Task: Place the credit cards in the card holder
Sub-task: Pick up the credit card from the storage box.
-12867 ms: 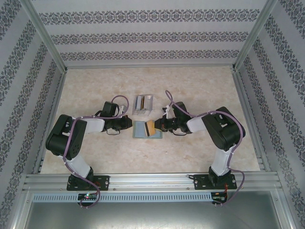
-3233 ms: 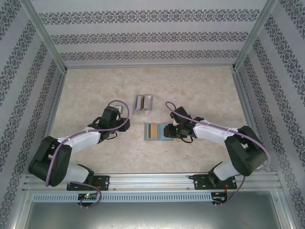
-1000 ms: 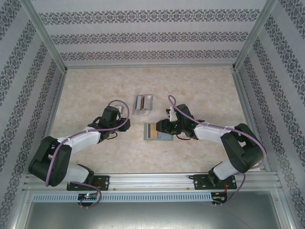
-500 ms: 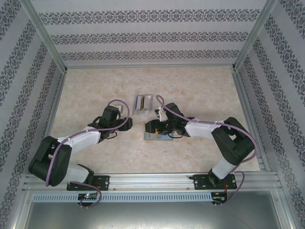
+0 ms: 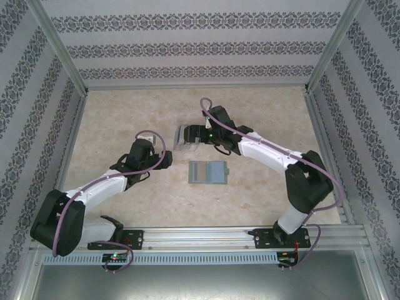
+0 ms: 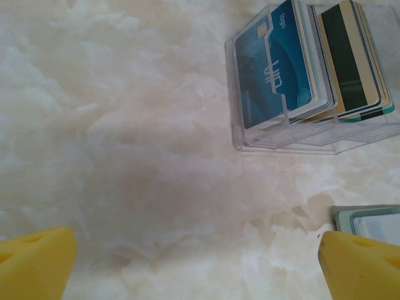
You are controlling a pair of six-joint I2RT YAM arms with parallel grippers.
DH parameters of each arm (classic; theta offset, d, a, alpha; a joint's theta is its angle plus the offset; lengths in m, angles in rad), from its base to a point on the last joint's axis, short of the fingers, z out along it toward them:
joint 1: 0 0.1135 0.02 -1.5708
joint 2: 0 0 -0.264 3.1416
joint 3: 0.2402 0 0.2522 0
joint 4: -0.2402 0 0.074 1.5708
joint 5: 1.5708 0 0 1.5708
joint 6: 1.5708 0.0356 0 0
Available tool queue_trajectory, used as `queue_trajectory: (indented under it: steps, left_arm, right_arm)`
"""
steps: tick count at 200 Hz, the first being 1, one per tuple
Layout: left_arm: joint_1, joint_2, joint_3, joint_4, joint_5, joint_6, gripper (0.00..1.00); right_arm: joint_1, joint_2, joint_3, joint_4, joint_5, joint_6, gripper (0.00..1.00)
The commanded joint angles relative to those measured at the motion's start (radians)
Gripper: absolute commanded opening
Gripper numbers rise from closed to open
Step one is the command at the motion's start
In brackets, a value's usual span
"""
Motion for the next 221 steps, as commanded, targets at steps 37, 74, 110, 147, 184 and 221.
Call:
queue_trajectory:
  steps: [37,74,110,147,184,221]
  left_arm:
    - [-0.005,-0.044,-0.029,-0.031,-0.081,0.022,1.0]
    - [-0.005,-0.037,-0.031,-0.022,-0.082,0.015,1.0]
    - [-0.005,-0.001,-0.013,-0.03,-0.069,0.011,1.0]
    - [-0.005,0.0,-0.013,-0.032,-0.076,0.009,1.0]
    - [-0.005,0.012,-0.007,-0.031,-0.063,0.004,1.0]
    - [-0.005,0.027,0.002,-0.038,-0.059,0.0,1.0]
  right_arm:
    - [-0.003,0.109,0.117,-0.059,0.045,0.099,0.95]
    - [-0.002,0.166,0.159,-0.027,0.019,0.123,0.85]
    - [-0.004,0.24,0.219,-0.032,0.0,0.147,0.75]
    - [-0.001,0.293,0.261,-0.057,0.001,0.15,0.7]
    - [0.005,0.346,0.296,-0.071,-0.029,0.158,0.63]
    - [0.009,0.375,0.33,-0.121,-0.017,0.162,0.57]
